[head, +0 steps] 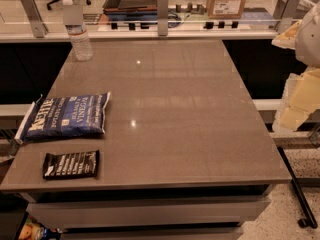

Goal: Move rxbar chocolate near water bottle

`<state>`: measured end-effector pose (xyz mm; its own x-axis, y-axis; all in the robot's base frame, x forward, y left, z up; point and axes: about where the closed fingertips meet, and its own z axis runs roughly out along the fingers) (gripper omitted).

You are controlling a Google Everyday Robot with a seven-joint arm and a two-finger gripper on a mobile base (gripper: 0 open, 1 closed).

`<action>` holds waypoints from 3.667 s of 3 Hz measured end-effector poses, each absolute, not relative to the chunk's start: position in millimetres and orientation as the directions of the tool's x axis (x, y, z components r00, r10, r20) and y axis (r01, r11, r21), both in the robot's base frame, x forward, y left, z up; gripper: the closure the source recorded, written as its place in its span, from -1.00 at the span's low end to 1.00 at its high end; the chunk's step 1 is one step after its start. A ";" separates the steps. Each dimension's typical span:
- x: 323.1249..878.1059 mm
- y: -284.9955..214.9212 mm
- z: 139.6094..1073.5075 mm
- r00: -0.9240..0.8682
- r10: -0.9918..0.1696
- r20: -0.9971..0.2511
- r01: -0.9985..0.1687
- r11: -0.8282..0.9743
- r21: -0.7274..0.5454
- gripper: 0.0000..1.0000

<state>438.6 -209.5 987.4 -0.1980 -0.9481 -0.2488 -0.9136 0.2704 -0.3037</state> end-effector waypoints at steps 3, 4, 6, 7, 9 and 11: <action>445.5 -159.0 918.6 -0.084 -0.839 -0.538 -0.943 0.242 -0.229 -1.00; 440.8 -138.3 897.4 -0.071 -0.767 -0.638 -0.945 0.256 -0.202 -1.00; 436.4 -93.5 867.4 -0.041 -0.661 -0.749 -0.958 0.240 -0.160 -1.00; 433.9 -69.6 852.3 -0.026 -0.618 -0.786 -0.970 0.206 -0.130 -1.00; 412.0 -14.3 837.3 0.017 -0.565 -0.825 -0.983 0.140 -0.116 -1.00; 416.5 1.7 836.4 0.035 -0.538 -0.842 -0.986 0.118 -0.116 -1.00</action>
Offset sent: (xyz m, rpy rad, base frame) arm 0.0113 0.0497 -0.0754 0.3535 -0.0265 0.1380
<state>416.5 1.7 836.4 0.0350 -0.5376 -0.8425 -0.9862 0.1180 -0.1163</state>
